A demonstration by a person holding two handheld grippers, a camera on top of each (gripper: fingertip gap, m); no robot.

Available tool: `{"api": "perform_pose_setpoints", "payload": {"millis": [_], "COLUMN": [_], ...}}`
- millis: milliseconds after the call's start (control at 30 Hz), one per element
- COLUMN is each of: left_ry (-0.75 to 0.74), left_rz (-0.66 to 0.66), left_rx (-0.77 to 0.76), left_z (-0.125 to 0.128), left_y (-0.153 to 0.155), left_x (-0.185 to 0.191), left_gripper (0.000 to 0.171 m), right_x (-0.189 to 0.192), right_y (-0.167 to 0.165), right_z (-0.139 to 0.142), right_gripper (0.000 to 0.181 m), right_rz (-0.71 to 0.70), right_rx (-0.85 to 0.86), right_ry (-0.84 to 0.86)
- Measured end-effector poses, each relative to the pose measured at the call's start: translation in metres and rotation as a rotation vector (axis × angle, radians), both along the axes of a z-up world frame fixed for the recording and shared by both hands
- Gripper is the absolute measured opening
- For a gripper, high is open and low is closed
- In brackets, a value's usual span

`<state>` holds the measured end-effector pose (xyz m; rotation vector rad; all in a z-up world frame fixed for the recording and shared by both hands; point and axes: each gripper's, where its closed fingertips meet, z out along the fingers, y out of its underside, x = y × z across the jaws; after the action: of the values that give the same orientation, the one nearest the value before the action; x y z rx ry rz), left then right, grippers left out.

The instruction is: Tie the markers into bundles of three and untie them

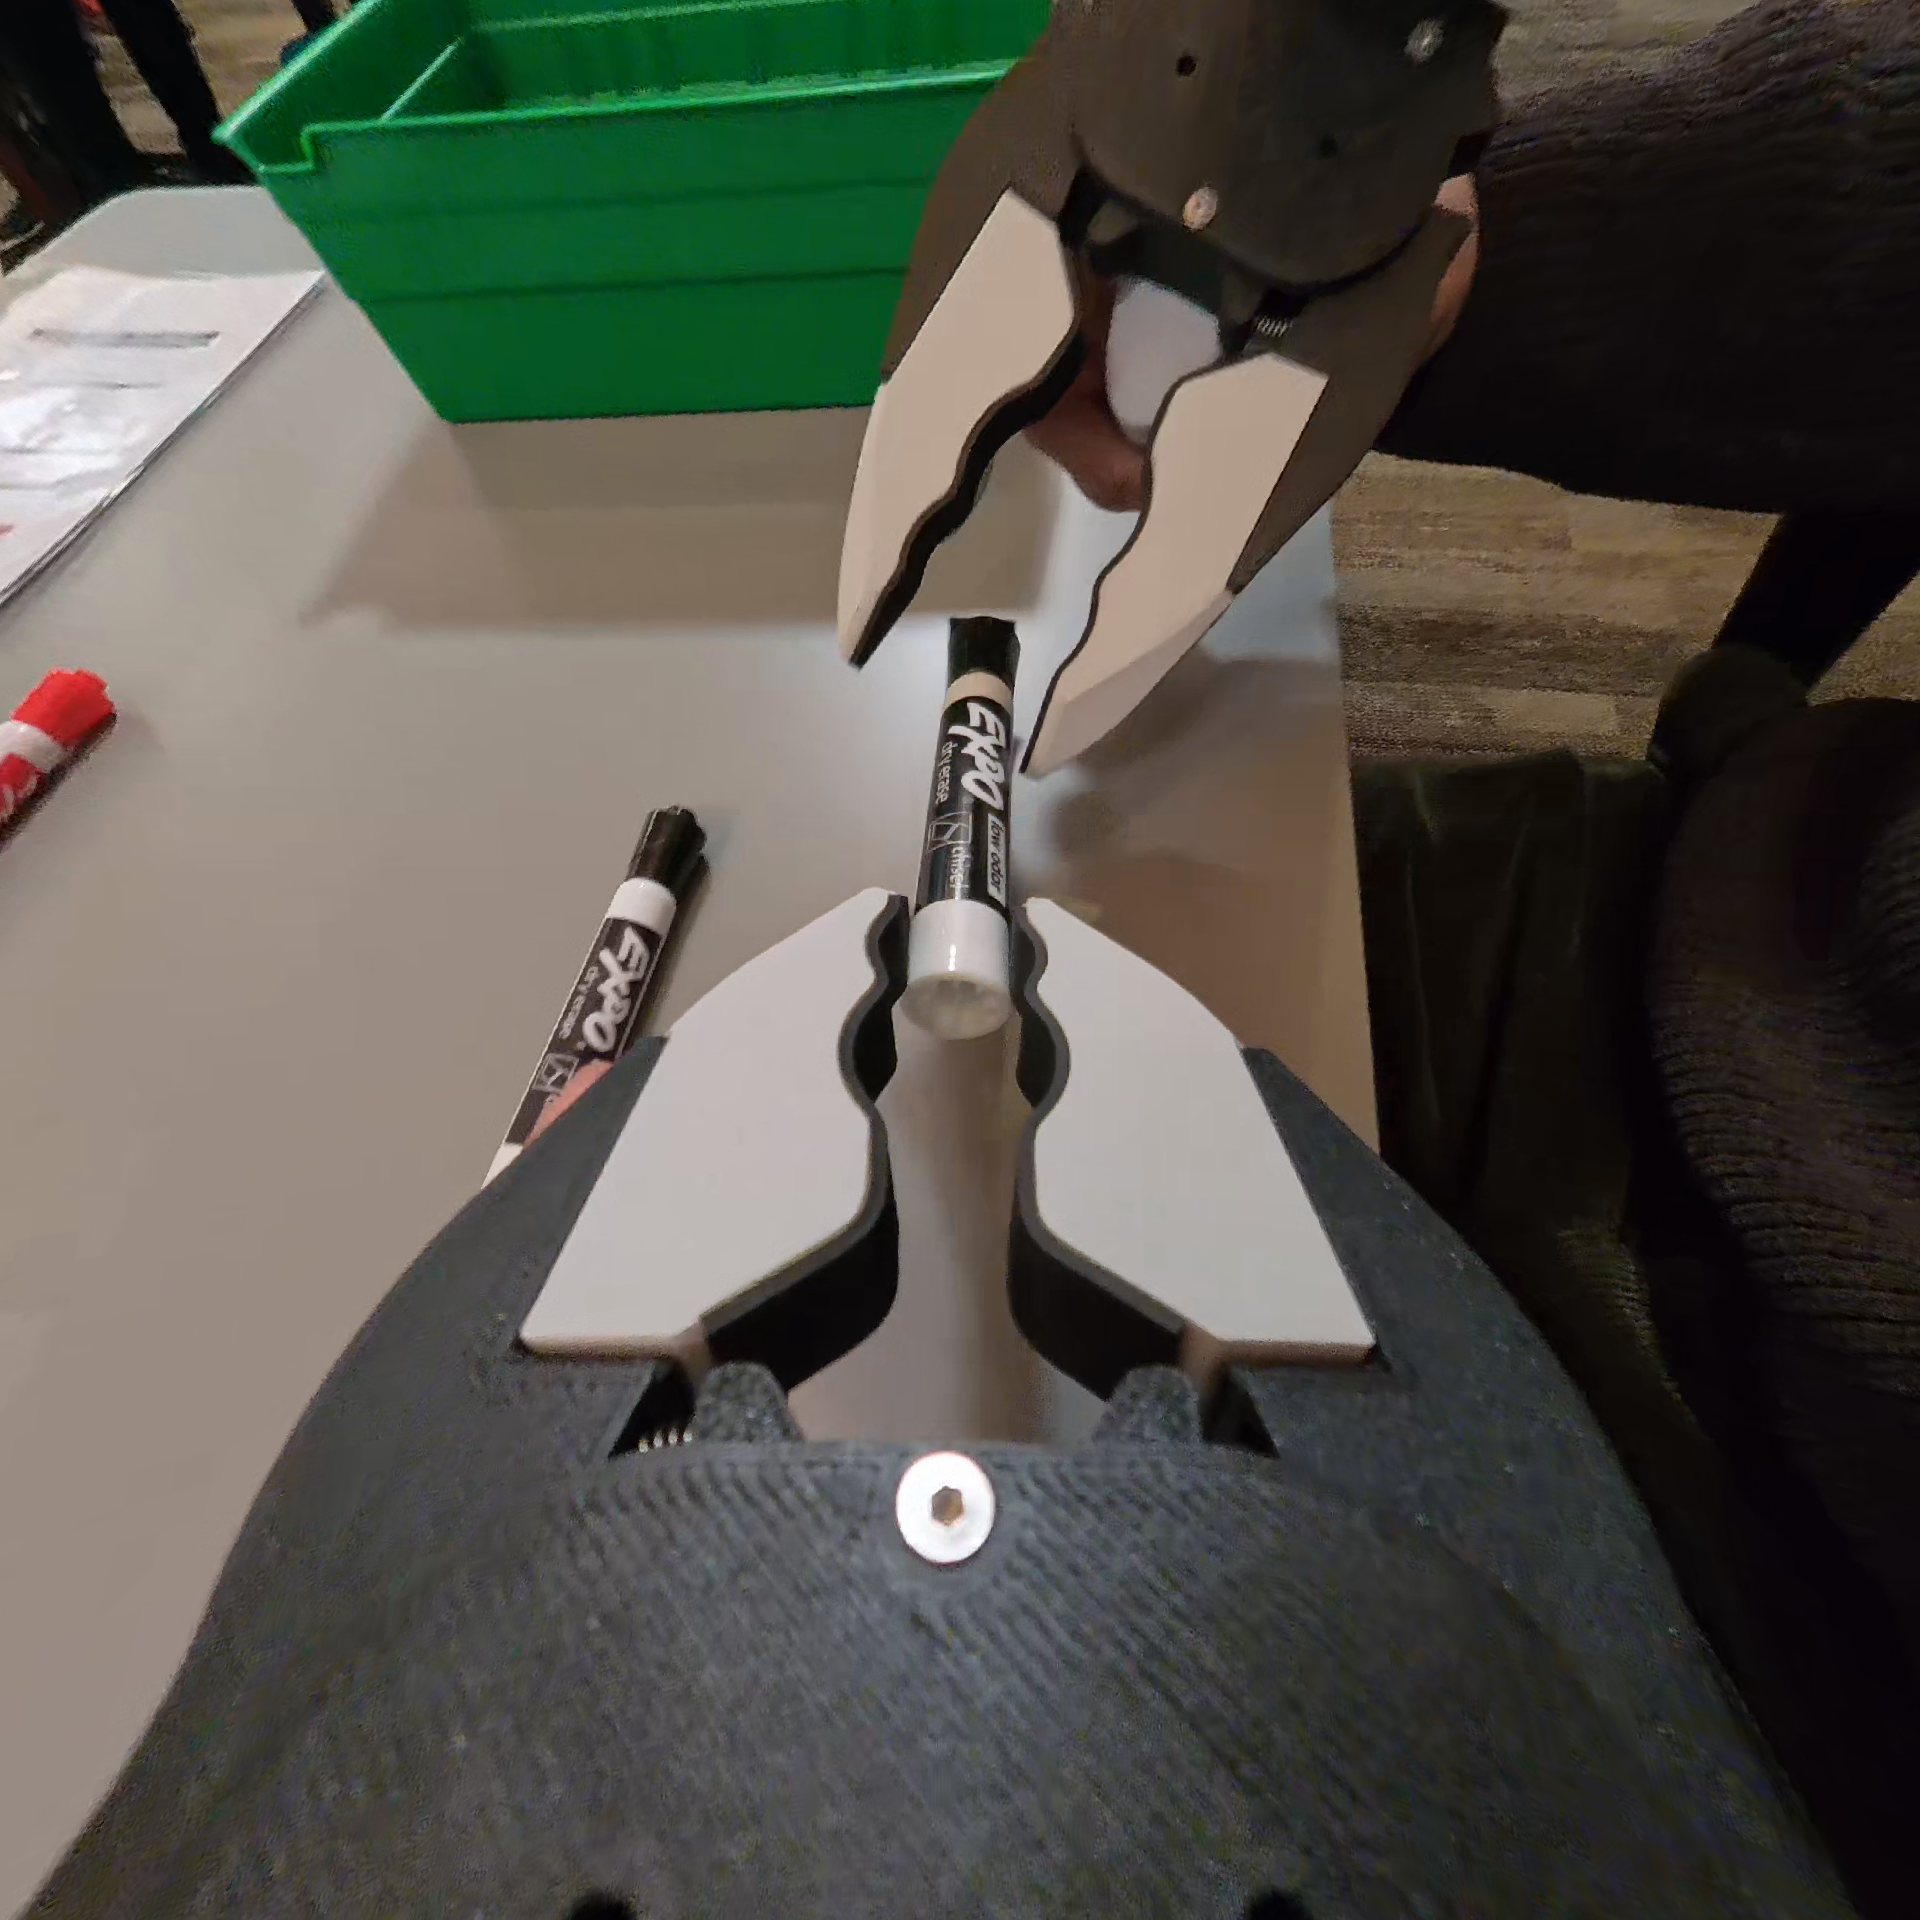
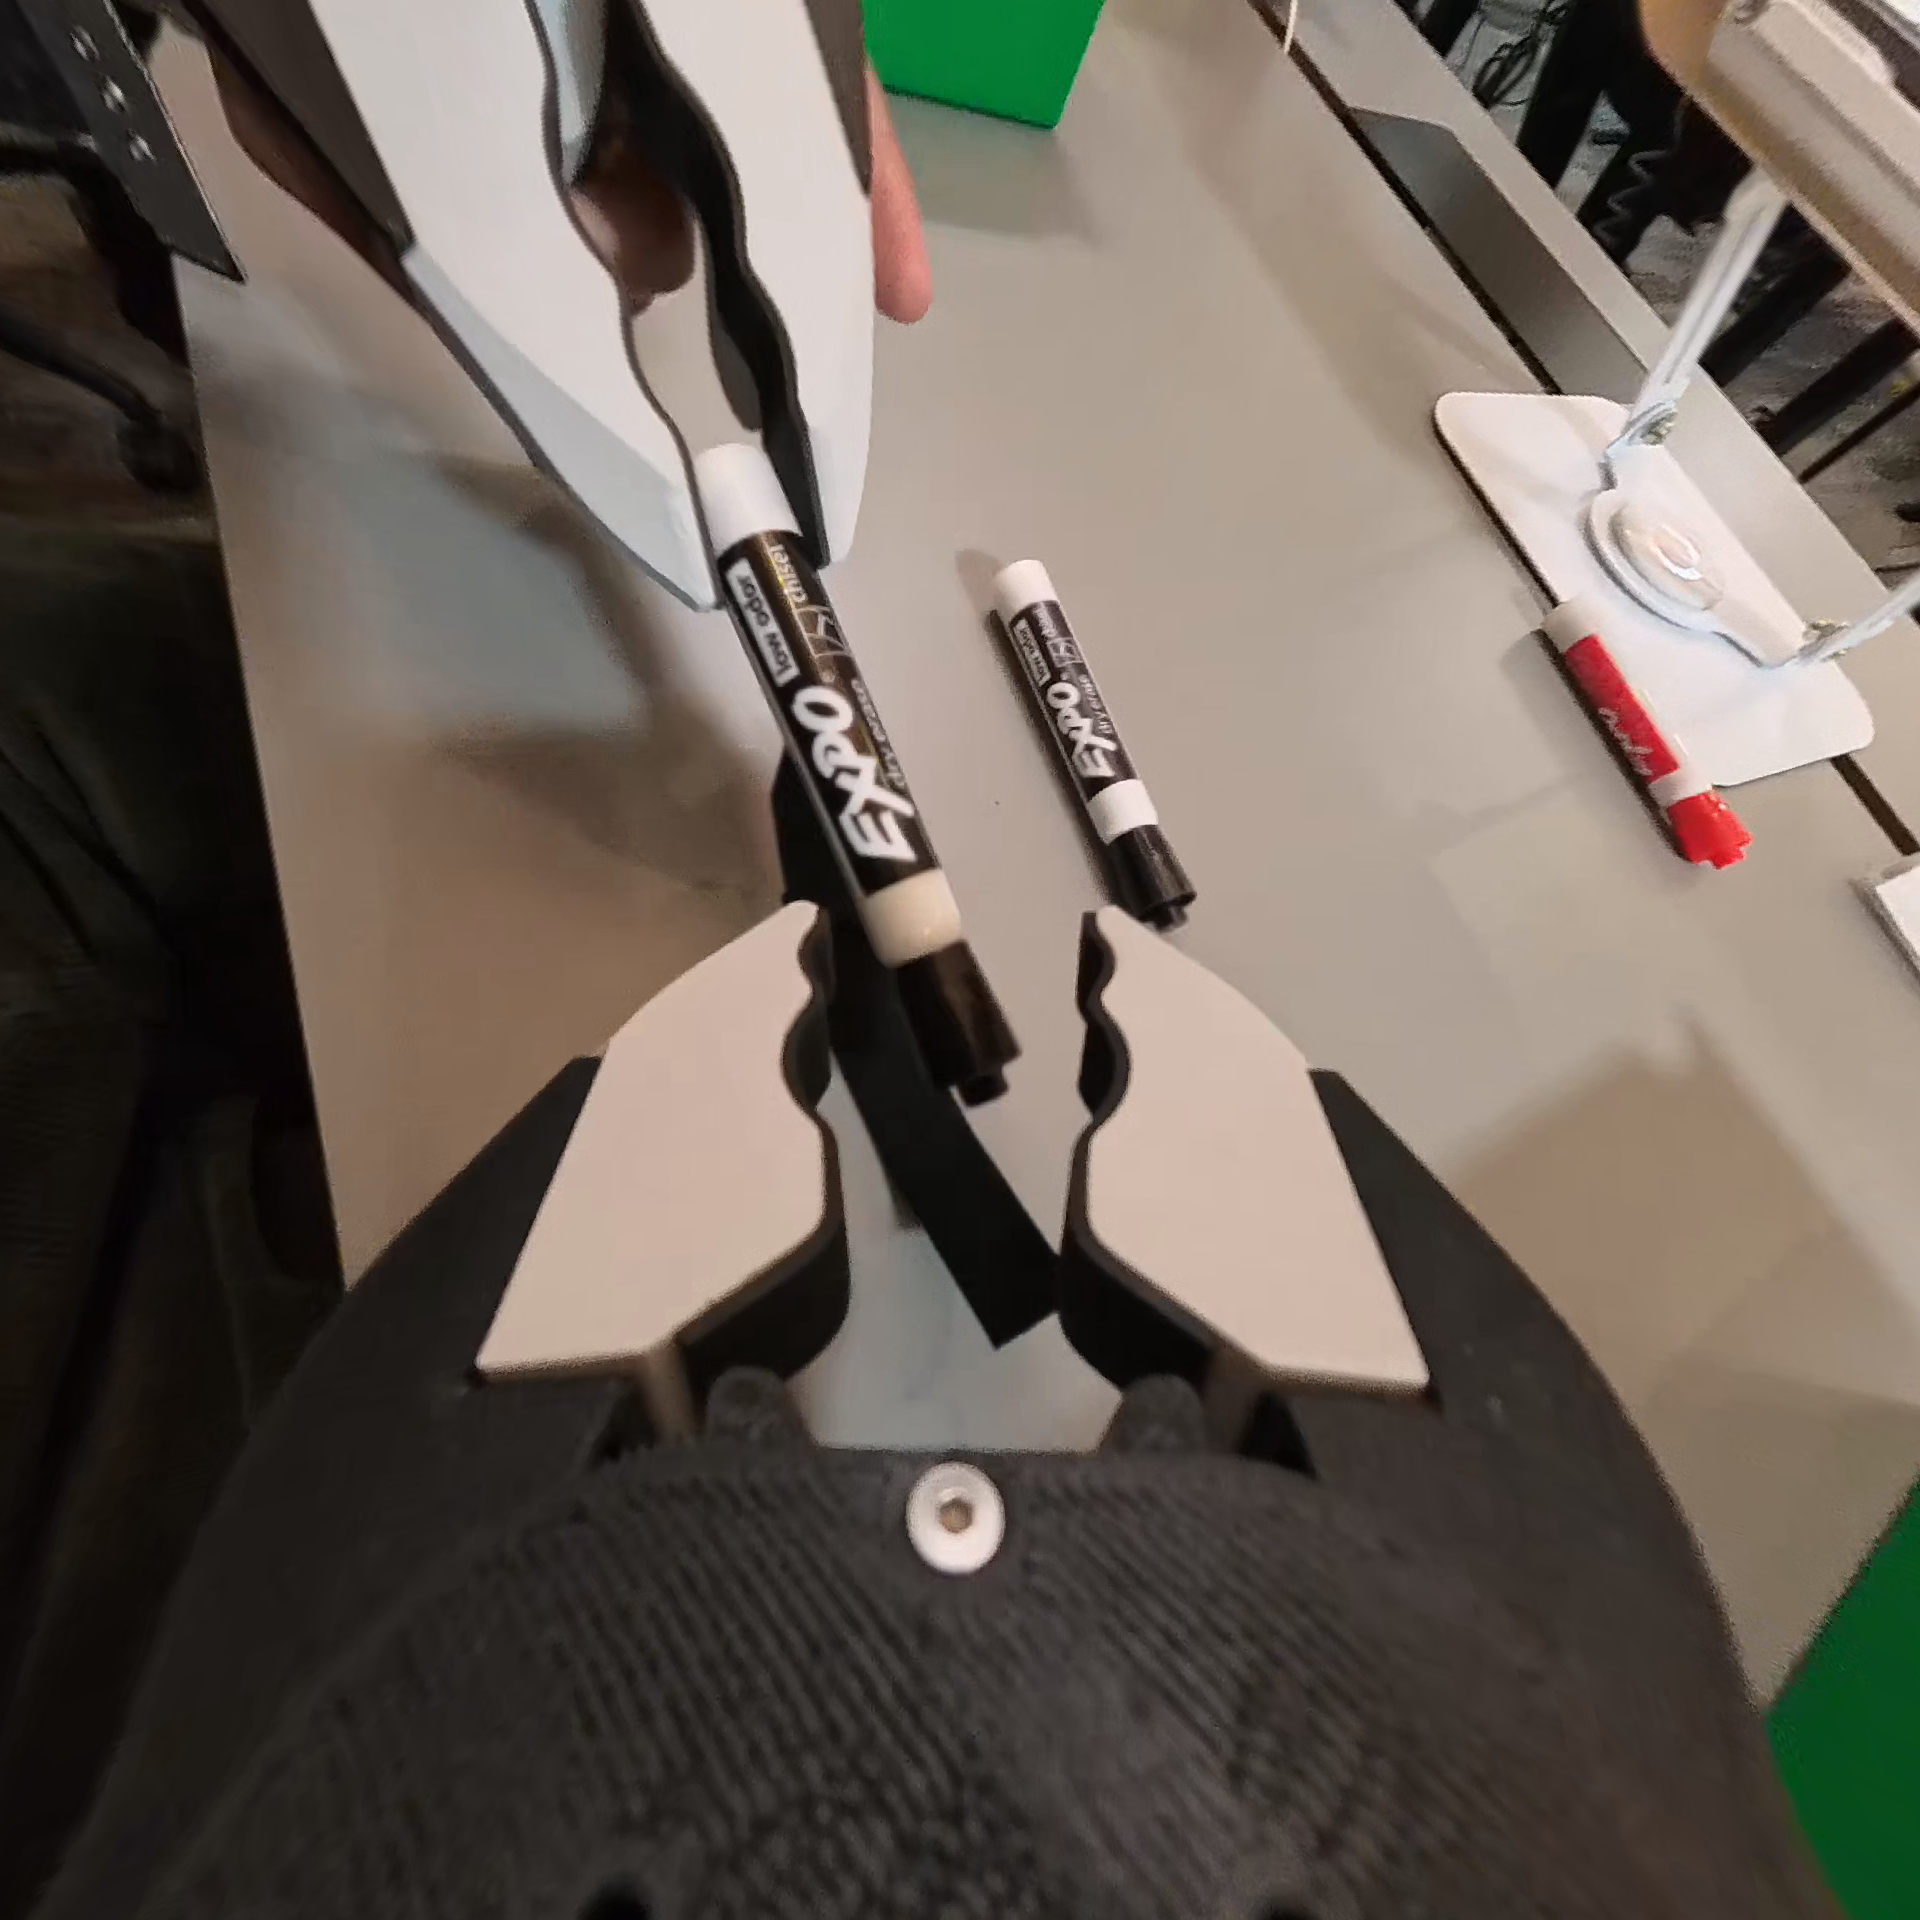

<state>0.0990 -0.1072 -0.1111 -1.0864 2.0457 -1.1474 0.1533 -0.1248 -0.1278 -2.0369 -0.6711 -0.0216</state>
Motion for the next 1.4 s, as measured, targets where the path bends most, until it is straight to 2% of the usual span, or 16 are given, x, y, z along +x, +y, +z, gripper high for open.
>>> {"api": "perform_pose_setpoints", "payload": {"millis": [200,333,400,533,633,800,967,1100,1400], "left_ry": [-0.031,-0.005,0.021,0.046,0.029,0.0,0.027,0.047,0.046], "left_rz": [-0.078,-0.12,-0.128,-0.126,-0.134,-0.157,-0.158,-0.149,-0.144], "left_rx": [0.001,0.02,0.018,-0.005,-0.079,-0.139,-0.107,-0.078,-0.08], "left_z": [0.014,0.014,0.008,0.001,0.008,0.022,0.011,0.003,0.002], "left_y": [-0.02,-0.029,-0.028,-0.025,-0.025,-0.03,-0.034,-0.033,-0.033], "left_x": [-0.005,-0.01,-0.012,-0.014,-0.014,-0.016,-0.014,-0.013,-0.012], "left_gripper": [0.019,0.019,0.019,0.019,0.019,0.019,0.019,0.019,0.019], "right_x": [-0.012,-0.027,-0.033,-0.043,-0.043,-0.044,-0.047,-0.047,-0.046], "right_y": [-0.005,-0.011,-0.014,-0.016,-0.018,-0.018,-0.021,-0.021,-0.022], "right_z": [-0.013,-0.022,-0.025,-0.019,-0.018,-0.019,-0.024,-0.023,-0.027], "right_gripper": [0.046,0.028,0.026,0.027,0.022,0.027,0.021,0.023,0.023], "right_rz": [0.054,0.126,0.145,0.175,0.181,0.177,0.194,0.192,0.185], "right_rx": [-0.066,-0.116,-0.141,-0.139,-0.149,-0.163,-0.185,-0.184,-0.208], "right_ry": [-0.061,-0.109,-0.115,-0.044,-0.008,0.01,-0.011,-0.004,-0.007]}}
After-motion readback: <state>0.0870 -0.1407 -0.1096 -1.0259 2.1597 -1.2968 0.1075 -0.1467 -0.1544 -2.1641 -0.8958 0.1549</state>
